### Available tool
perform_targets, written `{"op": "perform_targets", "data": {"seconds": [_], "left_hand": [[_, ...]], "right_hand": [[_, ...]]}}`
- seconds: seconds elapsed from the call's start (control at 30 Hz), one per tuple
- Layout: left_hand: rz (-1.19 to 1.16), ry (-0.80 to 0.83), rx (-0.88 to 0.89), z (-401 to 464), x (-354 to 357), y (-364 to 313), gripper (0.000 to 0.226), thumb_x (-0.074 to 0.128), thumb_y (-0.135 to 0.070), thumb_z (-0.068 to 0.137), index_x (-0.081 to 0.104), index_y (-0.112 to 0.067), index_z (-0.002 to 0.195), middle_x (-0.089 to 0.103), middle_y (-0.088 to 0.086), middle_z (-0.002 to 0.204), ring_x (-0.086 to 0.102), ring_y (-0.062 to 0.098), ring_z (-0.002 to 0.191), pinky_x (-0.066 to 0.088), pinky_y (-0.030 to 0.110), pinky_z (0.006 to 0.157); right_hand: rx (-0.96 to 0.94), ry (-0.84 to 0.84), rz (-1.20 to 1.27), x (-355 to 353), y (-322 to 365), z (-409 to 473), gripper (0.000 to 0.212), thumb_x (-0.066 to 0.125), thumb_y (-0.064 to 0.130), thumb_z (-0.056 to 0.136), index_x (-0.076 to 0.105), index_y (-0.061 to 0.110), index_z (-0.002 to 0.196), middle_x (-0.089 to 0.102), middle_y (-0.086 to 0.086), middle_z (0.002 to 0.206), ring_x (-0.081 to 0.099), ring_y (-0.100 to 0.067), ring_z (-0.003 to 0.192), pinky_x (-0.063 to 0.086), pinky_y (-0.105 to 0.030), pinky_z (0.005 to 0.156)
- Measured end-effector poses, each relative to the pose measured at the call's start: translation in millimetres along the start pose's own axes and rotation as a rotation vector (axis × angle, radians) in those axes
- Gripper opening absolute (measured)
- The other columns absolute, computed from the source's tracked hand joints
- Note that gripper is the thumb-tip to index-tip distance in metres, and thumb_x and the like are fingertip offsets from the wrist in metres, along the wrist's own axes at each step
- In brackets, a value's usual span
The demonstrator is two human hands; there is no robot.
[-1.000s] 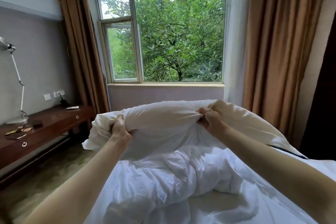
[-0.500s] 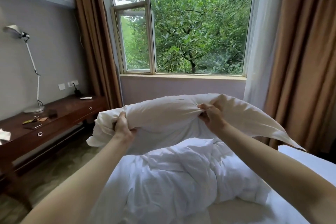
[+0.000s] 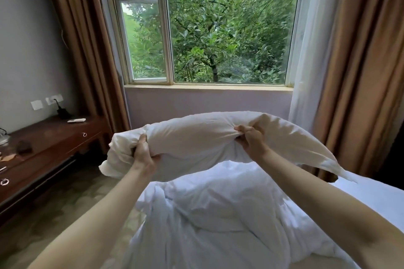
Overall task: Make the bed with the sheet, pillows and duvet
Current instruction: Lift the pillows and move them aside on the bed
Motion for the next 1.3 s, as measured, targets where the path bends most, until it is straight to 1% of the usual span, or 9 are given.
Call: {"op": "perform_targets", "data": {"seconds": [0.17, 0.3, 0.4, 0.6, 0.73, 0.87, 0.93, 1.17, 1.3], "left_hand": [[0.010, 0.049, -0.017, 52, -1, 17, 0.038, 0.047, -0.049, 0.094, 0.063, -0.019, 0.111, 0.064, 0.009, 0.118, 0.060, 0.024, 0.108, 0.049, 0.036, 0.083], [-0.063, 0.134, -0.098, 90, 2, 47, 0.046, 0.045, -0.047, 0.095, 0.058, -0.017, 0.127, 0.065, 0.007, 0.120, 0.061, 0.021, 0.108, 0.051, 0.034, 0.081], [-0.061, 0.123, -0.132, 110, -5, 75, 0.037, 0.043, -0.044, 0.097, 0.062, -0.018, 0.114, 0.071, 0.002, 0.105, 0.064, 0.019, 0.101, 0.052, 0.031, 0.077], [0.081, 0.044, -0.194, 146, -45, 141, 0.030, 0.045, -0.042, 0.098, 0.065, -0.021, 0.104, 0.072, -0.004, 0.101, 0.065, 0.012, 0.097, 0.054, 0.024, 0.075], [0.162, -0.067, -0.241, 159, -103, 188, 0.041, 0.055, -0.045, 0.093, 0.061, -0.020, 0.125, 0.065, 0.002, 0.125, 0.060, 0.018, 0.115, 0.050, 0.034, 0.093], [0.218, -0.142, -0.280, 152, -149, 222, 0.051, 0.063, -0.049, 0.085, 0.060, -0.022, 0.129, 0.066, 0.000, 0.124, 0.060, 0.021, 0.116, 0.052, 0.037, 0.091], [0.210, -0.169, -0.274, 143, -160, 230, 0.052, 0.064, -0.047, 0.086, 0.059, -0.020, 0.129, 0.066, 0.001, 0.123, 0.061, 0.022, 0.115, 0.051, 0.040, 0.094], [0.266, -0.376, -0.232, 99, -180, 236, 0.047, 0.064, -0.043, 0.087, 0.060, -0.015, 0.124, 0.066, 0.007, 0.121, 0.064, 0.025, 0.106, 0.053, 0.044, 0.092], [0.239, -0.443, -0.224, 60, -159, 233, 0.026, 0.057, -0.035, 0.094, 0.060, -0.019, 0.114, 0.066, 0.003, 0.112, 0.063, 0.020, 0.095, 0.054, 0.036, 0.080]], "right_hand": [[-0.050, 0.003, -0.040, 7, -20, 42, 0.020, 0.057, -0.007, 0.084, 0.059, 0.005, 0.069, 0.061, 0.006, 0.055, 0.061, -0.012, 0.060, 0.053, -0.024, 0.059], [-0.032, 0.033, -0.080, 1, -49, 76, 0.021, 0.054, -0.006, 0.087, 0.063, 0.005, 0.072, 0.065, 0.007, 0.057, 0.064, -0.008, 0.059, 0.053, -0.020, 0.060], [-0.016, 0.025, -0.081, -11, -77, 98, 0.021, 0.053, -0.007, 0.088, 0.063, 0.005, 0.074, 0.066, 0.006, 0.059, 0.065, -0.007, 0.059, 0.053, -0.019, 0.058], [0.119, -0.044, -0.192, -62, -163, 144, 0.007, 0.060, -0.003, 0.084, 0.065, 0.001, 0.088, 0.064, -0.011, 0.087, 0.062, -0.023, 0.078, 0.054, -0.027, 0.063], [0.269, -0.023, -0.362, -94, -227, 143, 0.007, 0.062, 0.000, 0.087, 0.067, 0.004, 0.088, 0.068, -0.002, 0.082, 0.064, -0.011, 0.067, 0.052, -0.019, 0.058], [0.364, -0.017, -0.429, -115, -269, 138, 0.029, 0.065, 0.008, 0.088, 0.064, -0.003, 0.115, 0.067, -0.009, 0.114, 0.064, -0.025, 0.103, 0.048, -0.038, 0.097], [0.406, -0.006, -0.426, -120, -286, 135, 0.031, 0.065, 0.009, 0.089, 0.063, -0.004, 0.117, 0.065, -0.012, 0.119, 0.061, -0.028, 0.110, 0.044, -0.042, 0.104], [0.426, -0.068, -0.411, -141, -311, 110, 0.032, 0.066, 0.008, 0.088, 0.062, -0.005, 0.117, 0.065, -0.014, 0.120, 0.061, -0.029, 0.112, 0.043, -0.042, 0.106], [0.423, -0.143, -0.423, -152, -298, 91, 0.029, 0.062, 0.004, 0.089, 0.061, -0.003, 0.117, 0.064, -0.012, 0.117, 0.061, -0.025, 0.103, 0.049, -0.031, 0.089]]}}
Point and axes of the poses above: each hand's wrist, its own z-axis towards the middle knuckle, its own x-axis out of the palm, y = z × x, the point moved 9 cm from there along z, towards the middle knuckle
